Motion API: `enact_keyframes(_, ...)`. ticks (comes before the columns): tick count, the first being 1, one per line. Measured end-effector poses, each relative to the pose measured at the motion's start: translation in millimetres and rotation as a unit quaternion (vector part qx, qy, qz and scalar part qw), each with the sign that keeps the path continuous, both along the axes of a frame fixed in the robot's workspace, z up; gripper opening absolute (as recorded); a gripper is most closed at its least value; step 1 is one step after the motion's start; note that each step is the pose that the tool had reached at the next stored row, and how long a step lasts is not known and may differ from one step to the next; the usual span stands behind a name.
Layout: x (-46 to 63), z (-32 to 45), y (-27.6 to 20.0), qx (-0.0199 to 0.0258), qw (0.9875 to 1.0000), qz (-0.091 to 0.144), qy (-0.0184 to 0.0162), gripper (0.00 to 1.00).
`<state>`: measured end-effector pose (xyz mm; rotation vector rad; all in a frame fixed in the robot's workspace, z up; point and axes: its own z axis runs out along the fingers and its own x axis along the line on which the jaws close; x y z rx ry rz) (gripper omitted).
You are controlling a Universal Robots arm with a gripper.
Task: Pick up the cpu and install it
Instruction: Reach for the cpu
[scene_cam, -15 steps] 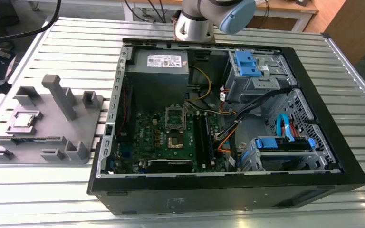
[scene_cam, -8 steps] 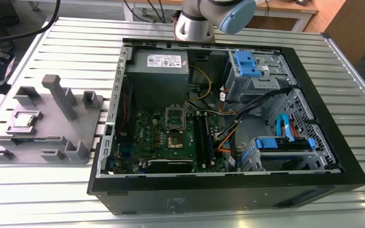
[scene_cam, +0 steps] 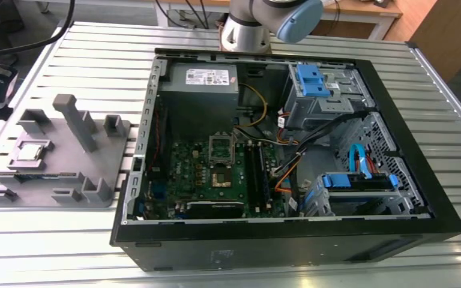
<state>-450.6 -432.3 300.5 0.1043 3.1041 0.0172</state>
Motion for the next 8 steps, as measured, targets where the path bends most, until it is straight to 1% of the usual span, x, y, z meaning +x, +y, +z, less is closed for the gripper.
enact_keyframes(8, -6.4, -10.2, 0.0, 0.0, 1.0, 0.0, -0.0004, 0.11)
